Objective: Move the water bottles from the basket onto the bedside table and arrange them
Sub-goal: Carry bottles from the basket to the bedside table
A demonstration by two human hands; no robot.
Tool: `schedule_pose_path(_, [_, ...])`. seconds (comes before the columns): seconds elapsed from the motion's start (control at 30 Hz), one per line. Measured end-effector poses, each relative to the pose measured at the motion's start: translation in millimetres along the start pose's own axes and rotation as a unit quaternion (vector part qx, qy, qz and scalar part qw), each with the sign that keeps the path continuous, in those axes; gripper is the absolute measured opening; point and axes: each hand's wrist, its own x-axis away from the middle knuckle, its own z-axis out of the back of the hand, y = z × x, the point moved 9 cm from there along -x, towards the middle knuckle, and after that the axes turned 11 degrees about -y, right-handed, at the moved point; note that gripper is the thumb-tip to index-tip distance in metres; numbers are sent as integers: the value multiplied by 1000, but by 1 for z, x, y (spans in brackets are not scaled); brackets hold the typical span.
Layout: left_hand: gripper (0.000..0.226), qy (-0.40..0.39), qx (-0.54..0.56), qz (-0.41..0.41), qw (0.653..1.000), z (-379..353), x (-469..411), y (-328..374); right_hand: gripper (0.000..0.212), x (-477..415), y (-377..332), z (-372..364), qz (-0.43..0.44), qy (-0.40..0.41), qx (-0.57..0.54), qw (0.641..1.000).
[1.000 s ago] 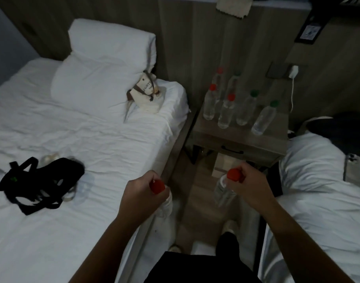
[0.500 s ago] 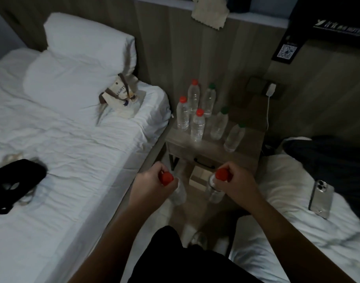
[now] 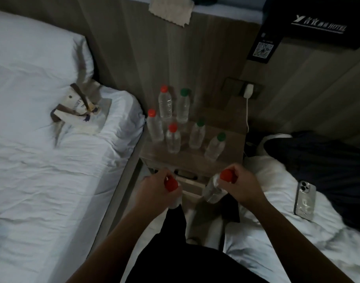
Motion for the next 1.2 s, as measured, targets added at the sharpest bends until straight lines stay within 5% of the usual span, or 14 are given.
schedule_pose_path(0.3, [26,-94,-24,-41,994,-10,-113,8,48,-62,22,60,-116,81,40,989])
schedule_pose_path(0.47, [24,-135,-47,-65,988,-14,-153,26,40,-89,41,91,-159,114,26,980])
schedule_pose_path(1.2, [39,-79,-35,10,996,-28,-239,40,26,-266,8,102,-65,2,3,998])
